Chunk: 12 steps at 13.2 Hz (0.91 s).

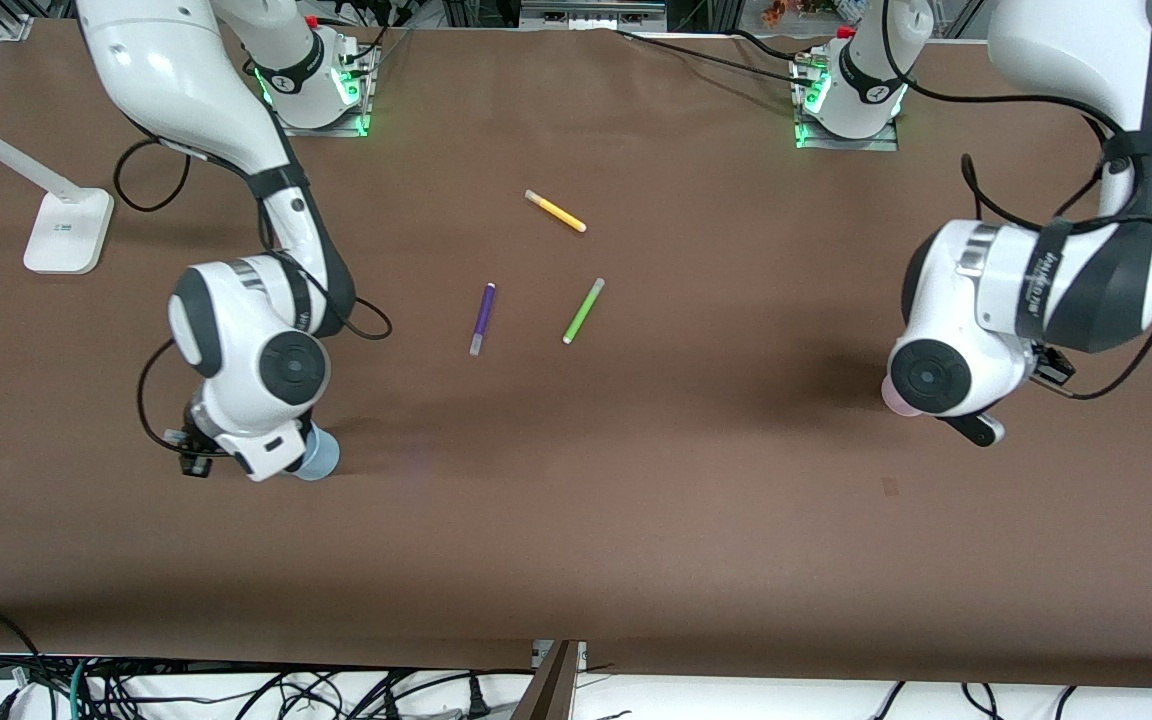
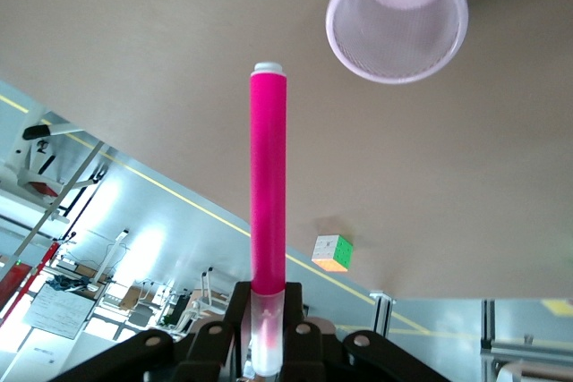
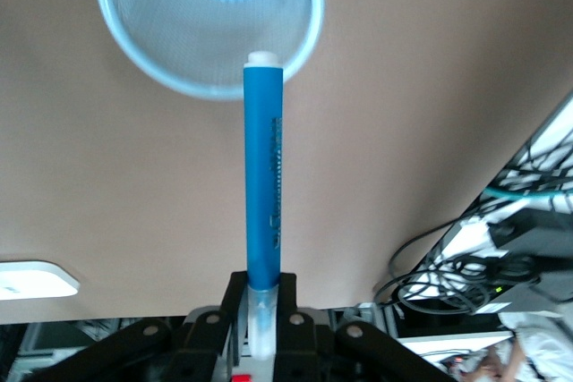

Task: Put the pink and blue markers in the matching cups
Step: 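Drop the blue marker into the blue cup while the left gripper drops the pink marker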

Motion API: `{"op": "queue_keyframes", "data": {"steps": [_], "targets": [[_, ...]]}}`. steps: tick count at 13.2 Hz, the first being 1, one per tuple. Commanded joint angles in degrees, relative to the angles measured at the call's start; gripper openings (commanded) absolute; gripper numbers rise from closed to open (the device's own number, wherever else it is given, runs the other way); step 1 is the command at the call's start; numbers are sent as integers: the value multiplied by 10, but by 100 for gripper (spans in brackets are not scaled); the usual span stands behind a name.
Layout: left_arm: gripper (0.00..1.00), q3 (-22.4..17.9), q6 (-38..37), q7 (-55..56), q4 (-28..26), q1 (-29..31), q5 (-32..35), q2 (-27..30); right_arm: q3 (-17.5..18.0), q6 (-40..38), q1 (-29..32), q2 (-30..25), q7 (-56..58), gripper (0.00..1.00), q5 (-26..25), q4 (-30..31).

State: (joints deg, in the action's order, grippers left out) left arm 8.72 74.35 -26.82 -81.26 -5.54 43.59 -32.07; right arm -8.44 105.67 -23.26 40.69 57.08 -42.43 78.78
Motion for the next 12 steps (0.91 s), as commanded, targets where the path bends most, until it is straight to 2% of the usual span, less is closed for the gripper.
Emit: {"op": "queue_keyframes", "data": {"steps": [1,3,4,6,9,11,12], "targets": [[0,6,-13,-32,-15,-11,19,-18,-2,10,-12,19,6,0,-18,-13],[0,6,-10,-51,-22,-5,18,-30,-2,14,-20,26,8,0,-33,-10],[0,7,-9,-75,-23,-5,12,-30,-2,17,-25,33,7,9,-40,-9],[0,7,-9,-83,-29,-3,4,-33,-1,25,-25,33,-10,100,-36,-13],[0,7,11,-82,-28,19,-39,-61,3,19,-31,18,-59,100,-14,-25],[0,7,12,-76,-26,18,-40,-65,1,15,-35,-2,-120,100,63,-46],[40,7,13,-72,-25,18,-39,-68,-3,10,-34,-15,-159,100,111,-47]]}}
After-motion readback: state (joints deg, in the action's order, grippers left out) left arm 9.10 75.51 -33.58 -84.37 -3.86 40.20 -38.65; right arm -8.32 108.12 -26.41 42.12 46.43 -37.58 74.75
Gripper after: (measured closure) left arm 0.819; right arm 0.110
